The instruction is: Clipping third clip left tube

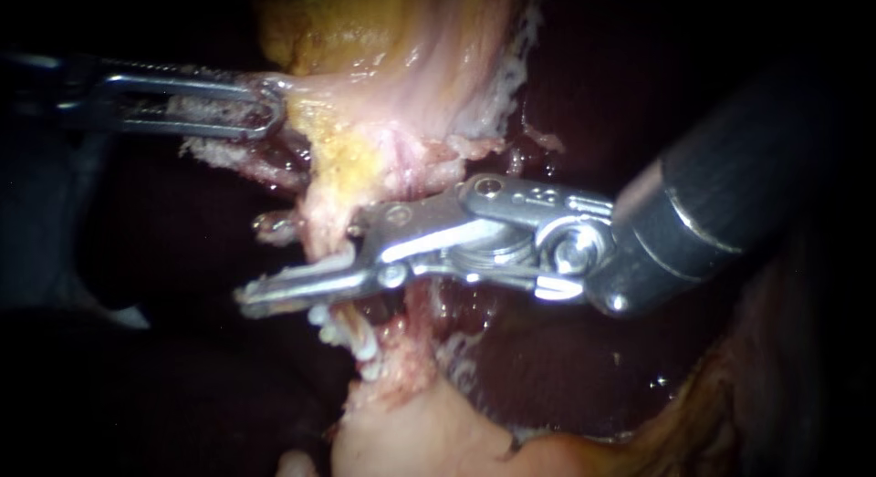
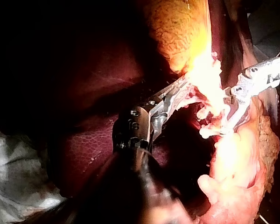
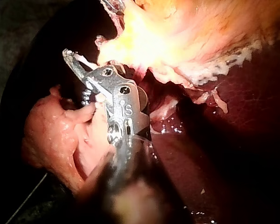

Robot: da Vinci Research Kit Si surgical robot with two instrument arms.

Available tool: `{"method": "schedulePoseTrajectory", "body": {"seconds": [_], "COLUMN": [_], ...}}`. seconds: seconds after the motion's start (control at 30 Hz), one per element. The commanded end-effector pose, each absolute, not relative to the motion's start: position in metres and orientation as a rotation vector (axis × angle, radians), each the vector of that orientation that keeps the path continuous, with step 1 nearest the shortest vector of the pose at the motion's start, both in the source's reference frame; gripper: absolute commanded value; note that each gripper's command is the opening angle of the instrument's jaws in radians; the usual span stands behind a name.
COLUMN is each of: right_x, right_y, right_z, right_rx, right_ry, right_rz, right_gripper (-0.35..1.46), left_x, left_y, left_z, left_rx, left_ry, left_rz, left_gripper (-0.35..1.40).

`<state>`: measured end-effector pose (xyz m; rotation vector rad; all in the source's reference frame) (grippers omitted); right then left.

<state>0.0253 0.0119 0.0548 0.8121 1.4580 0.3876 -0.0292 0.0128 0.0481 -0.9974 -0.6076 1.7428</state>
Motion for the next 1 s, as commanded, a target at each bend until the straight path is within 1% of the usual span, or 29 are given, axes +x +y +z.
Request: {"method": "schedulePoseTrajectory", "body": {"seconds": [0.03, 0.17, 0.23, 0.37, 0.4, 0.43, 0.5, 0.57, 0.63, 1.0], "right_x": [0.0252, 0.0246, 0.0243, 0.024, 0.024, 0.0239, 0.0238, 0.0236, 0.0235, 0.0234], "right_y": [0.0119, 0.0119, 0.012, 0.0122, 0.0122, 0.0122, 0.0123, 0.0122, 0.0122, 0.0122], "right_z": [0.0548, 0.0548, 0.0549, 0.0552, 0.0552, 0.0553, 0.0554, 0.0554, 0.0554, 0.0559], "right_rx": [0.809, 0.837, 0.846, 0.854, 0.871, 0.88, 0.891, 0.849, 0.843, 0.839], "right_ry": [1.457, 1.442, 1.435, 1.427, 1.419, 1.414, 1.41, 1.36, 1.322, 1.321], "right_rz": [0.388, 0.422, 0.441, 0.46, 0.478, 0.487, 0.503, 0.542, 0.534, 0.536], "right_gripper": [0.37, 0.18, 0.03, -0.2, -0.26, -0.35, -0.35, -0.35, -0.35, -0.35], "left_x": [-0.0292, -0.0292, -0.0292, -0.0292, -0.0293, -0.0292, -0.0292, -0.0292, -0.0293, -0.0293], "left_y": [0.0128, 0.0128, 0.0128, 0.0128, 0.0128, 0.0127, 0.0127, 0.0127, 0.0127, 0.0127], "left_z": [0.0481, 0.0481, 0.0481, 0.0481, 0.0481, 0.0481, 0.0481, 0.0481, 0.0481, 0.0482], "left_rx": [-0.997, -0.997, -0.997, -0.997, -0.997, -0.997, -0.997, -0.997, -0.997, -0.997], "left_ry": [-0.607, -0.607, -0.607, -0.607, -0.607, -0.607, -0.607, -0.607, -0.607, -0.606], "left_rz": [1.743, 1.743, 1.743, 1.743, 1.743, 1.743, 1.743, 1.743, 1.743, 1.743], "left_gripper": [-0.35, -0.35, -0.35, -0.35, -0.35, -0.35, -0.35, -0.35, -0.35, -0.35]}}
